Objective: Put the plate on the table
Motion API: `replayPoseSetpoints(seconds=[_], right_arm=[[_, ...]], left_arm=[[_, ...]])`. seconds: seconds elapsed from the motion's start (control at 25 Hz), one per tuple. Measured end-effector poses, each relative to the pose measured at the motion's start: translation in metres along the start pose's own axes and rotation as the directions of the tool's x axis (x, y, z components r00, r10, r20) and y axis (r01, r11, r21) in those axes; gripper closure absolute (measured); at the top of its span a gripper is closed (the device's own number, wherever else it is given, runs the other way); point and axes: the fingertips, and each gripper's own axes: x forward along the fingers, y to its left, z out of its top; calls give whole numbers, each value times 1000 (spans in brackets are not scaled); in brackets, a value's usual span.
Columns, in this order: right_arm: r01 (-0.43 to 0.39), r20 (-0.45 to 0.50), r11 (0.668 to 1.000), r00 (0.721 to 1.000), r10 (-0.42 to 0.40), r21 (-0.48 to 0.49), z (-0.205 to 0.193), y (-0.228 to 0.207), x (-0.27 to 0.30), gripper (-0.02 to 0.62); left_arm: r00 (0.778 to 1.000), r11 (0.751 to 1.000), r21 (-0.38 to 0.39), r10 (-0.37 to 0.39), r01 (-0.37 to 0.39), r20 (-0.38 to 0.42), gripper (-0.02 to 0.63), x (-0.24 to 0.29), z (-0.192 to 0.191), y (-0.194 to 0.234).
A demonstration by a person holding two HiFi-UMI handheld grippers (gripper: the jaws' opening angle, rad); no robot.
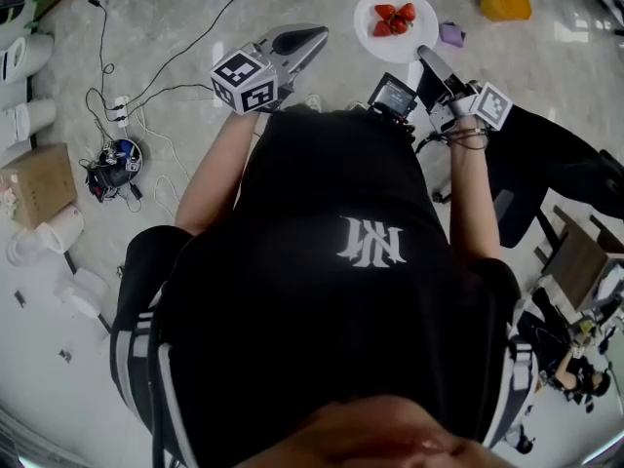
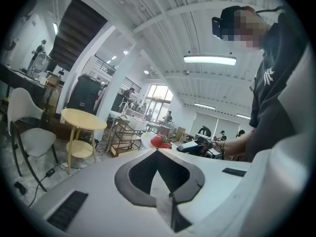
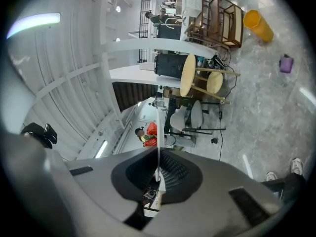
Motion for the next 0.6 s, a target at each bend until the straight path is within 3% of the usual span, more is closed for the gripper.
replayPoseSetpoints(seconds=[0.6], right_arm=[[11, 8, 1000, 1000, -12, 28, 23, -11, -9, 581]], left_arm=[[998, 998, -14, 55, -55, -6, 598, 16, -5, 7]])
